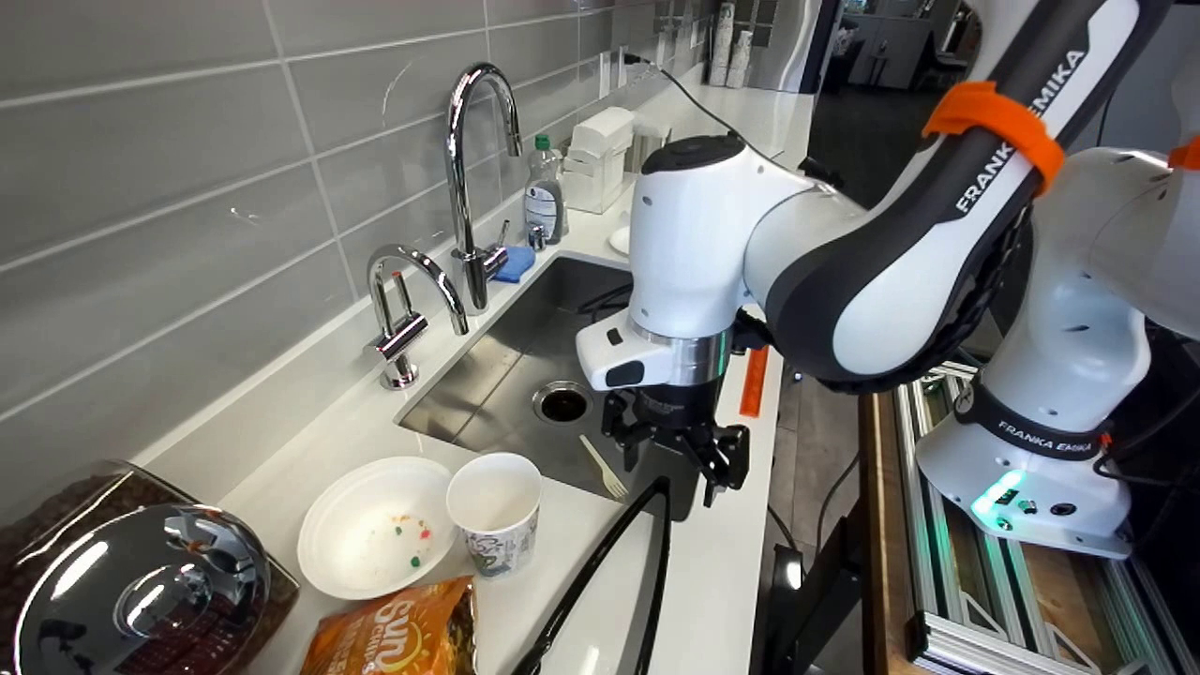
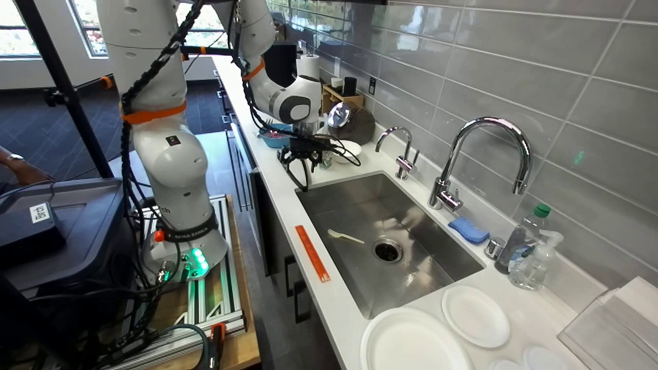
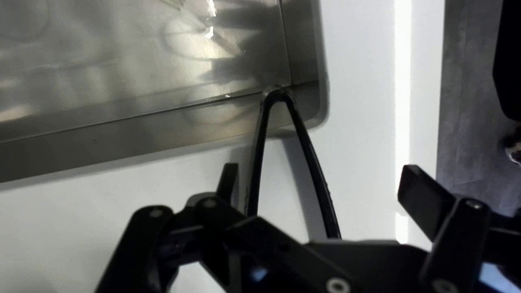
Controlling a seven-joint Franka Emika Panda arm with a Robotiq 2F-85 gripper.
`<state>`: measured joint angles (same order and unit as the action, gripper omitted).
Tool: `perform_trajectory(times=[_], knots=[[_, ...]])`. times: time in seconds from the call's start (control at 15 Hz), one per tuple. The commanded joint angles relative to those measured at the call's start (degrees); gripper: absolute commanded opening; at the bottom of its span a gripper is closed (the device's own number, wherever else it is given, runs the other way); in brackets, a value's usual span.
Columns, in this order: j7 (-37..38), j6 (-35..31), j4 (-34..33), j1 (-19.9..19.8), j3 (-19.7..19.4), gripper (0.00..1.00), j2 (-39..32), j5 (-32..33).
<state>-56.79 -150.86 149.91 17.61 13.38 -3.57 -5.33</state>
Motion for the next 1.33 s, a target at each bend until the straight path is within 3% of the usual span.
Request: perform_trajectory(times=[0.0,0.67,1.27], knots=[[-3.38,-5.61,-1.41,-1.58,2.81,1.00,-4.73,-1.06],[-4.32,-15.20,-1.52,-7.30,9.40,1.00,-10.52,0.68],[-2.49,-16.12,-2.42,-9.23,10.21,1.00,-12.57,5.09]])
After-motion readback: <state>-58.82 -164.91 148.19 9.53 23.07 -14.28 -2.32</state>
